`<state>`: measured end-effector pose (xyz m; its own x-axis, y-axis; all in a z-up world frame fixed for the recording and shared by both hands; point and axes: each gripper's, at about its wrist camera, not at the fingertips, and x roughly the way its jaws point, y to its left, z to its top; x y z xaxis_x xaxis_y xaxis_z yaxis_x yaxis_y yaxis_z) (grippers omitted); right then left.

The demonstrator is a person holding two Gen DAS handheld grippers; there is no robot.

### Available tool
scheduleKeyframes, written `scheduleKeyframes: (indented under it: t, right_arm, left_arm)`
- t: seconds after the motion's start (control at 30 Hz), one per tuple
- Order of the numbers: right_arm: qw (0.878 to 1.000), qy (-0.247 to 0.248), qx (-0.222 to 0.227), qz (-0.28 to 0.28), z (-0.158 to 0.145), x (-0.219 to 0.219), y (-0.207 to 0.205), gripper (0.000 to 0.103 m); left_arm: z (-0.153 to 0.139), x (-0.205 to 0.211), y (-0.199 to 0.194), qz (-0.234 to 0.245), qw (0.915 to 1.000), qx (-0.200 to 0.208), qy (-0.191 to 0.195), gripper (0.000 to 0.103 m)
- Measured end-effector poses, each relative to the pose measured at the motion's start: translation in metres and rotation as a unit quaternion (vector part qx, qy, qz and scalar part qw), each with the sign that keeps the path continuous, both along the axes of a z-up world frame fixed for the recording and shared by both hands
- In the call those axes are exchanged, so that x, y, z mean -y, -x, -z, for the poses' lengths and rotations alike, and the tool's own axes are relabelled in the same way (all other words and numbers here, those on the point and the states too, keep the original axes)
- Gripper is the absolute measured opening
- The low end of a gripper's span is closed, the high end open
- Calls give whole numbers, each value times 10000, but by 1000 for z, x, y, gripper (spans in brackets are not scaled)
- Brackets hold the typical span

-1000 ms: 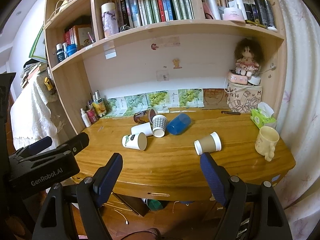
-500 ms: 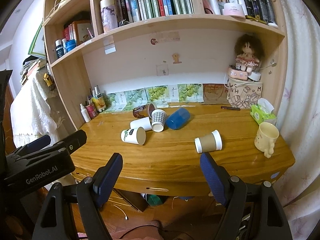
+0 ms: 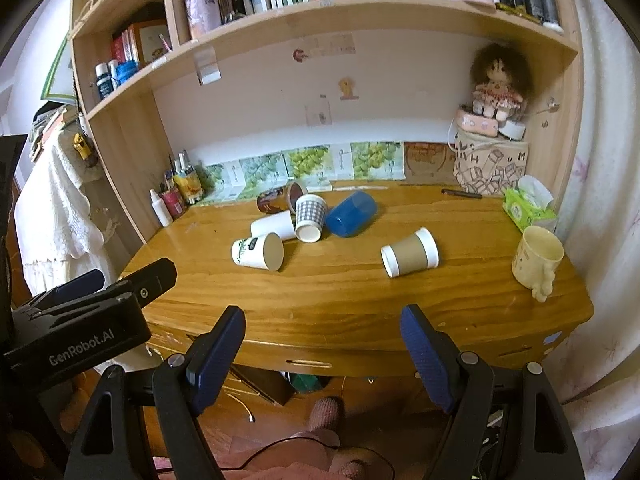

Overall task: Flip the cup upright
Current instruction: 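Move the right tool toward the checkered cup lying on its side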

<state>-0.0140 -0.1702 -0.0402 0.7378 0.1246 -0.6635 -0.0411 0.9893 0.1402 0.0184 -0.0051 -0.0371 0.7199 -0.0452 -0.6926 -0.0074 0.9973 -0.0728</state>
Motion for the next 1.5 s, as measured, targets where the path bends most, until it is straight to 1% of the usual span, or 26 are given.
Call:
scheduleKeyframes:
  t: [0.2,0.47,0.77,0.9,1.07,1.17,1.5]
  right_arm:
    - [9991,-120,-403,-33,14,4,-21,80]
    - [9953,-284,-917,-100,33,3,-54,80]
    - [9893,-427,-1380,-225,49,-3,-105,80]
    - [9882,-378,-1461,-282,51,-5,-131,80]
    - [9867,-425,-1541,-309,54,-7,-166,80]
    - [9855,-409,-1619,-296,57,-11,-187,80]
    - [9766,-624,-2017,-419,71,-18,-252,80]
  left_arm:
    - [16,0,-22,-26,9988,-480,14,102]
    - [39,-4,-60,2,9930,-1172,120,102]
    - [51,-6,-110,78,9872,-1590,-6,102]
    - [50,-6,-140,120,9862,-1648,3,102]
    - [48,-5,-177,279,9859,-1643,-130,102]
    - [49,-7,-196,332,9852,-1675,-139,102]
    - [46,-16,-247,409,9858,-1618,-167,102]
